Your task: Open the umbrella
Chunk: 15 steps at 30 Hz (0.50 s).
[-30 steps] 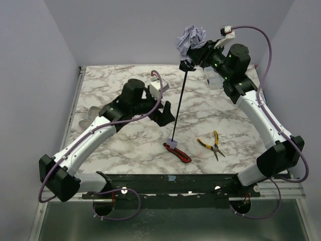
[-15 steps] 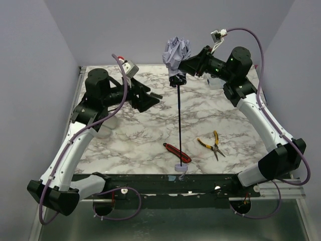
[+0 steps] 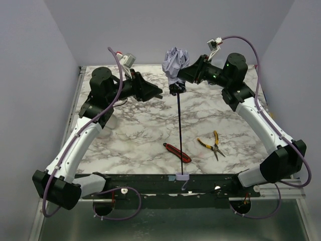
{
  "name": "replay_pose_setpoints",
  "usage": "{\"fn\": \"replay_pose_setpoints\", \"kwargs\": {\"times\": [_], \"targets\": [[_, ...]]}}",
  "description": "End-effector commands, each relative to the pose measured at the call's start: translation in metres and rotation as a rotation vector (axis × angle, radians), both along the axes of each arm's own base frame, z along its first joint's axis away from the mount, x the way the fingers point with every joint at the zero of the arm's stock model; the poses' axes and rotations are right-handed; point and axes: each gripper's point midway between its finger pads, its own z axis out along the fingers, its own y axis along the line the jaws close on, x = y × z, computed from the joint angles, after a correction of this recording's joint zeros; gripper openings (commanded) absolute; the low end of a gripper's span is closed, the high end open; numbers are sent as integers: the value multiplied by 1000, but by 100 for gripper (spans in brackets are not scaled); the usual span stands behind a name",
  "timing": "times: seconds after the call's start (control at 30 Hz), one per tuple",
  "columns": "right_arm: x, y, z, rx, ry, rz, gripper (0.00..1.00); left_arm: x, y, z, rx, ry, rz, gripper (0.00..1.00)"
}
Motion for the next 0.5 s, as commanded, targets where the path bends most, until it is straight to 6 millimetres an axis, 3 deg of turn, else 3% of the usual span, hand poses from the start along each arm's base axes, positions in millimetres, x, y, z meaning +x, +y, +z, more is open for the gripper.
{"fn": "replay_pose_setpoints", "kwargs": {"times": [0.0, 0.13, 0.47], "targets": [[-16, -6, 19, -9, -85, -32, 0, 15, -7, 20, -91, 39, 29, 43], [-22, -4, 16, -17, -90, -22, 0, 17, -18, 9, -87, 81, 19, 43], [-29, 2, 3, -56, -93, -4, 0, 14, -32, 11, -94, 81, -23, 42]]}}
